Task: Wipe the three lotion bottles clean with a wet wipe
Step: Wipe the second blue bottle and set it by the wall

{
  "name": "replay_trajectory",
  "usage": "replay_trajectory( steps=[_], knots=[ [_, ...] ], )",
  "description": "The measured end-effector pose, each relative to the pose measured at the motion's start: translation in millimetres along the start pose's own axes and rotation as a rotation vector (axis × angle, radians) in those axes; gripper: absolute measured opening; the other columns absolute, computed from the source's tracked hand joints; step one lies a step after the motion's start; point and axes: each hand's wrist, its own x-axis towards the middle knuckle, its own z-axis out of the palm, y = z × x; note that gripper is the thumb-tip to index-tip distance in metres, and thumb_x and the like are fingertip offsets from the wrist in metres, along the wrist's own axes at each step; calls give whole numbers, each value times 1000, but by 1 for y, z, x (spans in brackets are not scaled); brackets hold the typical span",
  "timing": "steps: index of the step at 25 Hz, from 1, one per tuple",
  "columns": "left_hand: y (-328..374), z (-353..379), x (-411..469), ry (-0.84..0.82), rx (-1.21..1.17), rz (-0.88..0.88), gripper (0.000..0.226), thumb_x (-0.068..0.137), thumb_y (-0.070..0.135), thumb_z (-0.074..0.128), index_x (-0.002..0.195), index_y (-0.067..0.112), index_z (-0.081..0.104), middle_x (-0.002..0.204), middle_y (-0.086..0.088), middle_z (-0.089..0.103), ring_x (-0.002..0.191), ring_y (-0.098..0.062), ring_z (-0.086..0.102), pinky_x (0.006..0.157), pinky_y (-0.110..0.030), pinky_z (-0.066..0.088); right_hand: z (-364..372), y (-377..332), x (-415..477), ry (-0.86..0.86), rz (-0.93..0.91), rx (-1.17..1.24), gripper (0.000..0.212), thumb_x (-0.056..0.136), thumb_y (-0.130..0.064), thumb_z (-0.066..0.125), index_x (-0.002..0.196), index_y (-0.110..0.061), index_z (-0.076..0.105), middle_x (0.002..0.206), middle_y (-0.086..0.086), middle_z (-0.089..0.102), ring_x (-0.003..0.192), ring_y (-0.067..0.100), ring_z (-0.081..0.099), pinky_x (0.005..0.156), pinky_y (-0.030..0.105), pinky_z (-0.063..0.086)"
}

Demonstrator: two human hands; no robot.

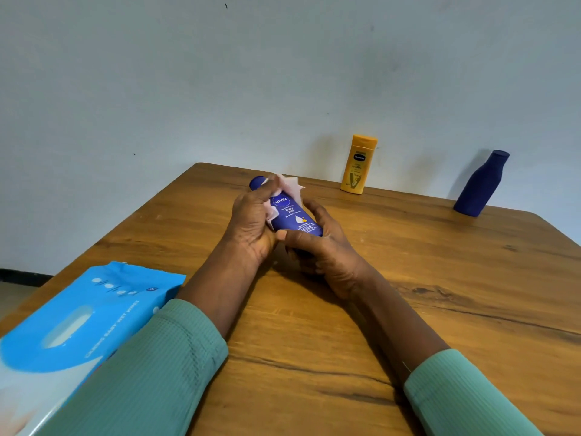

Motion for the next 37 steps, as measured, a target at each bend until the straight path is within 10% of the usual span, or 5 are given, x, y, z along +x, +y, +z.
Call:
replay_trajectory(
  steps=[9,14,25,37],
  knots=[
    [11,-4,7,265,67,69,44,105,49,53,124,10,61,92,-8,73,68,-20,70,51,-26,59,13,3,-4,-44,-146,-427,112,84,-16,85,163,-38,9,153,-1,40,118,18,63,90,33,62],
    [-3,5,1,124,85,11,40,101,50,59,100,11,66,90,-8,72,76,-22,71,64,-34,63,3,4,-4,22,-85,-168,98,85,-19,84,159,-35,24,134,-3,55,105,19,70,77,25,60],
    [-25,21,-28,-256,238,-132,44,94,25,72,131,3,62,104,-14,74,103,-29,73,91,-46,62,2,7,-2,166,-121,210,98,64,-64,80,147,-26,43,114,13,66,80,16,72,58,31,58],
    [-14,14,-19,-141,157,-91,35,94,28,75,118,4,65,87,-10,76,86,-28,76,77,-43,63,9,15,5,153,-289,-334,98,90,-61,57,163,-35,-3,162,3,42,134,12,56,110,35,51]
  ],
)
